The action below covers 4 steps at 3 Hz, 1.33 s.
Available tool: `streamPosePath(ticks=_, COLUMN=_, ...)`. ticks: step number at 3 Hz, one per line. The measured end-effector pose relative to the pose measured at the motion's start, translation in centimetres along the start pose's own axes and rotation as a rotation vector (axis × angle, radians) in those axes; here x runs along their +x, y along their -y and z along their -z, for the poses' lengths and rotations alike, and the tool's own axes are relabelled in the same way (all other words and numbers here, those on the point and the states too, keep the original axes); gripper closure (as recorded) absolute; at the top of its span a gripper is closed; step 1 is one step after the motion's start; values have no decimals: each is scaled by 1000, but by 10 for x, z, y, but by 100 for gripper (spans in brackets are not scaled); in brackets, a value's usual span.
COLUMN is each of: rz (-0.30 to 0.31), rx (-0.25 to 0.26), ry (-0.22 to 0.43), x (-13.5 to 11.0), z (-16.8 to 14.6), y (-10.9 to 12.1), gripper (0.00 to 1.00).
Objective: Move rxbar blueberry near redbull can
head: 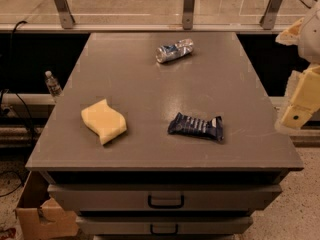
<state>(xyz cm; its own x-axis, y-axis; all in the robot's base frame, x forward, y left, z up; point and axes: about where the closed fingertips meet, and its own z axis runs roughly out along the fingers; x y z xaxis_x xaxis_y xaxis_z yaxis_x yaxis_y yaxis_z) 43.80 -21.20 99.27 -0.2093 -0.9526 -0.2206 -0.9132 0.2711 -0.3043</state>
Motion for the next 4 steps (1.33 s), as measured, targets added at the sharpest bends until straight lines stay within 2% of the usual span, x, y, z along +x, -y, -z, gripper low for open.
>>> streamPosePath(ticks=1, rz=0, rx=1, ry=0, x=0, z=0, y=0, gripper=0)
streamPosePath(ticks=2, rz=26, rx=0, ry=17, x=-18, z=-10, y=-7, gripper=0)
streamPosePath(ticks=3, rz=37, rx=-4, ry=41, x=-41, z=-30, y=-18, gripper=0)
streamPosePath(ticks=4, rz=48, rx=-3, ry=63, x=-52, z=-57, y=-19, gripper=0)
